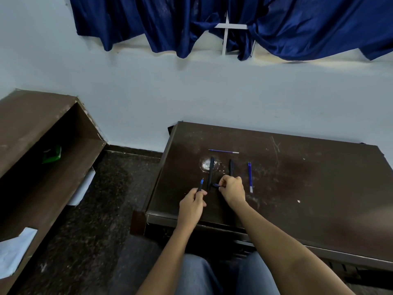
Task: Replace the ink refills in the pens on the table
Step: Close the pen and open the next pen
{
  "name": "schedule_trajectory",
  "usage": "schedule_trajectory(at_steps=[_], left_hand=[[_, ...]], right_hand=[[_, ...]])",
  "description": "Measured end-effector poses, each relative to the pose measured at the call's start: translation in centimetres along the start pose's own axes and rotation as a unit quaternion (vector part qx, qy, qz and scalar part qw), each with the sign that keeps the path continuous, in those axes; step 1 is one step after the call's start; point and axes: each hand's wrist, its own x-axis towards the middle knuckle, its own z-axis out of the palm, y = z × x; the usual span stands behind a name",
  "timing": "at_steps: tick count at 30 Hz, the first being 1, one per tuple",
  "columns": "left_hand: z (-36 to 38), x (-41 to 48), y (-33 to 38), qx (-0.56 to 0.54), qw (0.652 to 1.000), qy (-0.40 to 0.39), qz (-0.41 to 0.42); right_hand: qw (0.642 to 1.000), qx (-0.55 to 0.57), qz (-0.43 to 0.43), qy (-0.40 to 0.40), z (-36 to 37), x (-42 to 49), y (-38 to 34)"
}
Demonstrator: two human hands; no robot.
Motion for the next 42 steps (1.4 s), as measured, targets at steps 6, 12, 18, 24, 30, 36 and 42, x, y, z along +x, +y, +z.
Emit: schedule_trajectory(at_steps=[6,12,18,24,30,36,42], left_hand=[[0.5,0.2,0.1,0.016,1.0,0.001,-0.019],[0.9,0.1,0.0,0.056,0.998,-0.019,-0.01],[1.1,-0.2,-0.6,0.079,0.997,-0.018,-0.005],[1.3,-2.4,1.5,0.088,0.994,-0.027,0.061],[1.8,-2.8,1.2,0.08,0.994,0.011,0.07],[1.3,-3.1,1.7,0.056,0.995,0.001,0.082],[1.4,-3.7,2.4,-0.056,0.998,-0.022,-0.016]], right_hand=[[0.994,0.104,-0.035,0.013,-0.2,0.1,0.7],[0.907,0.398,0.027,-0.133,-0.6,-3.4,-0.6],[0.868,0.453,0.165,-0.116,0.5,-4.0,-2.3],[0.862,0.466,0.179,-0.09,-2.0,-5.3,-4.0],[0.854,0.473,0.208,-0.062,-2.2,-5.5,-4.1],[0.827,0.521,0.197,-0.077,-3.1,-5.9,-3.5],[0.822,0.53,0.184,-0.097,-3.0,-5.9,-2.8]])
